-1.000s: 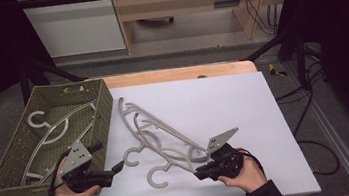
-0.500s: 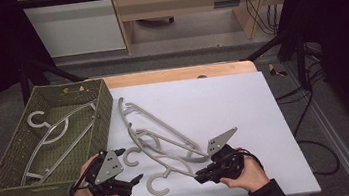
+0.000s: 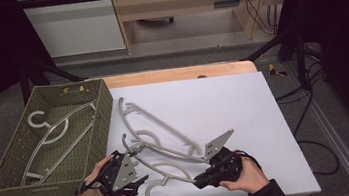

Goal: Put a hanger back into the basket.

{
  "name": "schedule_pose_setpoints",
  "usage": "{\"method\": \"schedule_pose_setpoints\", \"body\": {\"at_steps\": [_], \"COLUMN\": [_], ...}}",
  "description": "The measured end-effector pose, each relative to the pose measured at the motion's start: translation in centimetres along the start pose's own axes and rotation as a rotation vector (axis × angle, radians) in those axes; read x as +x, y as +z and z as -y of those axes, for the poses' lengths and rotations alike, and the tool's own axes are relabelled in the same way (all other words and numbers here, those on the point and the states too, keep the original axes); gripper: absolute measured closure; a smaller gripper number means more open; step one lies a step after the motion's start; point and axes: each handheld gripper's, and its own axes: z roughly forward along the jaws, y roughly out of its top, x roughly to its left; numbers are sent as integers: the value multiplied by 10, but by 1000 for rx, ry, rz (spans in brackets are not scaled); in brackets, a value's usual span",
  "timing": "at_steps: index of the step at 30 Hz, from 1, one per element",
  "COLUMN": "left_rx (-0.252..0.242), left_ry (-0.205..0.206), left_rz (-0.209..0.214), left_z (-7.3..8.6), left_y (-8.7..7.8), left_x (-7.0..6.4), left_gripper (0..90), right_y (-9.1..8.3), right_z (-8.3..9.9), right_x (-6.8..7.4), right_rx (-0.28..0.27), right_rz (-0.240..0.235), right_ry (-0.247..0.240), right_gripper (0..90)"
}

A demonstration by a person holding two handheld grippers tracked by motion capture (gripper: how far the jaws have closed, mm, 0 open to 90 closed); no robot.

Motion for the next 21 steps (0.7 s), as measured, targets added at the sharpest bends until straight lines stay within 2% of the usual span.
{"method": "schedule_pose_setpoints", "body": {"at_steps": [3,7,12,16,18,21], "left_rx": [23,33,33,16,7,17], "left_ry": [51,97,159,174,173,208], "left_rz": [-2,0,-23,-36,-31,-38], "left_z": [0,0,0,1,2,2], "left_y": [5,11,14,13,13,13], "left_x": [-2,-5,-10,-9,-9,-10], "left_gripper": [331,410,514,596,607,623], "right_y": [1,1,2,2,1,0], "right_z": [0,0,0,0,-1,0], "right_x": [1,1,2,3,3,3], "right_rx": [5,3,7,-4,-5,6], "right_rz": [-3,-16,-24,-47,-45,-50], "right_ry": [-9,-8,-11,-26,-27,-31], "right_gripper": [822,822,822,822,822,822]}}
